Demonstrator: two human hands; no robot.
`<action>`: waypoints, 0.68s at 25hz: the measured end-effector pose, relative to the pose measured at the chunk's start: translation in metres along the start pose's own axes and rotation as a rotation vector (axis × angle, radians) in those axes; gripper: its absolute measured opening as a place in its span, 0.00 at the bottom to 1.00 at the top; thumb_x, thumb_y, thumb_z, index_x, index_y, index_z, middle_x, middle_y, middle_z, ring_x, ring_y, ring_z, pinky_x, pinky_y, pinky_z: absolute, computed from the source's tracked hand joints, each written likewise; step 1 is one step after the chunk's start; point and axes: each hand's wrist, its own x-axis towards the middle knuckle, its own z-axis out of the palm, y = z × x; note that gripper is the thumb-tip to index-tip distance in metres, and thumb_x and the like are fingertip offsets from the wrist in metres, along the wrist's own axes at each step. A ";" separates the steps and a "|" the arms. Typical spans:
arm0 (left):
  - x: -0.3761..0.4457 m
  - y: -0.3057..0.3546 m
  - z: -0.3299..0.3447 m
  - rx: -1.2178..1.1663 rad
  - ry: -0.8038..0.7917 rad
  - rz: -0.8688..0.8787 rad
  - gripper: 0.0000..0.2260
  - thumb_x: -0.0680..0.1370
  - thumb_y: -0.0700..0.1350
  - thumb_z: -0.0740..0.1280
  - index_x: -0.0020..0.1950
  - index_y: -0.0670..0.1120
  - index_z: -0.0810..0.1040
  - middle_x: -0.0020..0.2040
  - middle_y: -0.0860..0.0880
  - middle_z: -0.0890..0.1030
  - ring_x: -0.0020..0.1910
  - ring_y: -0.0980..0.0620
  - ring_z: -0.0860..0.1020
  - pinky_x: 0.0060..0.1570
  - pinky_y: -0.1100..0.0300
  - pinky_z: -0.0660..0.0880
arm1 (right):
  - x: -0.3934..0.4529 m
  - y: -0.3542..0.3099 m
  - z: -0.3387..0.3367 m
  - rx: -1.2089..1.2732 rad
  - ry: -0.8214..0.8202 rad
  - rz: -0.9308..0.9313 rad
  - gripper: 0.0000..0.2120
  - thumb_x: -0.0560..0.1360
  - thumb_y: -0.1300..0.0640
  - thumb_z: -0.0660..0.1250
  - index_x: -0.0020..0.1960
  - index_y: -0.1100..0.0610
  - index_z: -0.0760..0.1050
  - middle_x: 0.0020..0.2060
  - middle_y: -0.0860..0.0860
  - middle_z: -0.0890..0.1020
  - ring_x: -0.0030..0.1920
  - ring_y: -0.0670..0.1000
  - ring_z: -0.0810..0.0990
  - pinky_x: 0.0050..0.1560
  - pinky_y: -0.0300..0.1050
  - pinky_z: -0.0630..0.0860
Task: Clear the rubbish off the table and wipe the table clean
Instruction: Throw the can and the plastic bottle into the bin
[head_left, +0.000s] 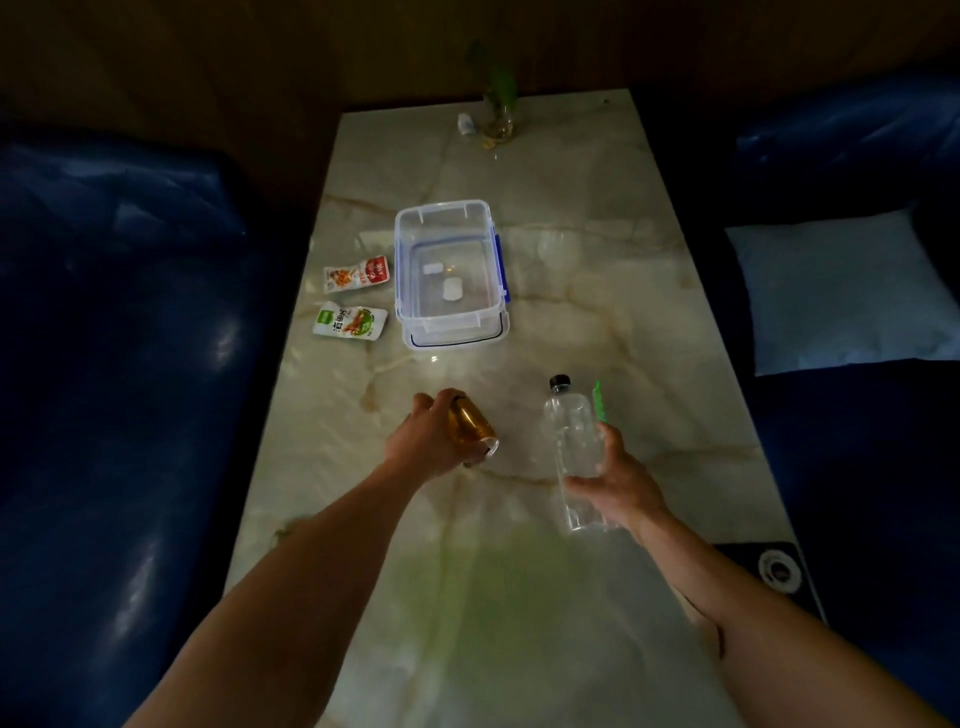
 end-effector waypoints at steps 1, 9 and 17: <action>-0.009 -0.004 0.002 -0.049 0.008 -0.024 0.41 0.58 0.70 0.72 0.67 0.62 0.63 0.62 0.47 0.70 0.57 0.41 0.78 0.55 0.44 0.78 | -0.008 0.003 0.001 0.015 0.004 0.002 0.44 0.65 0.43 0.73 0.73 0.42 0.52 0.58 0.57 0.81 0.52 0.58 0.81 0.50 0.49 0.78; -0.099 -0.040 0.023 -0.460 0.012 -0.096 0.35 0.65 0.59 0.76 0.68 0.52 0.70 0.61 0.44 0.75 0.58 0.44 0.77 0.60 0.51 0.75 | -0.109 0.018 0.024 0.219 0.014 -0.036 0.45 0.65 0.44 0.76 0.73 0.38 0.52 0.65 0.58 0.76 0.59 0.56 0.79 0.55 0.52 0.79; -0.224 -0.097 0.050 -0.911 -0.139 -0.211 0.31 0.62 0.58 0.78 0.61 0.55 0.72 0.59 0.48 0.76 0.51 0.48 0.80 0.42 0.54 0.79 | -0.249 0.054 0.080 0.352 0.079 -0.026 0.44 0.65 0.44 0.77 0.72 0.35 0.53 0.57 0.47 0.77 0.54 0.53 0.81 0.55 0.57 0.80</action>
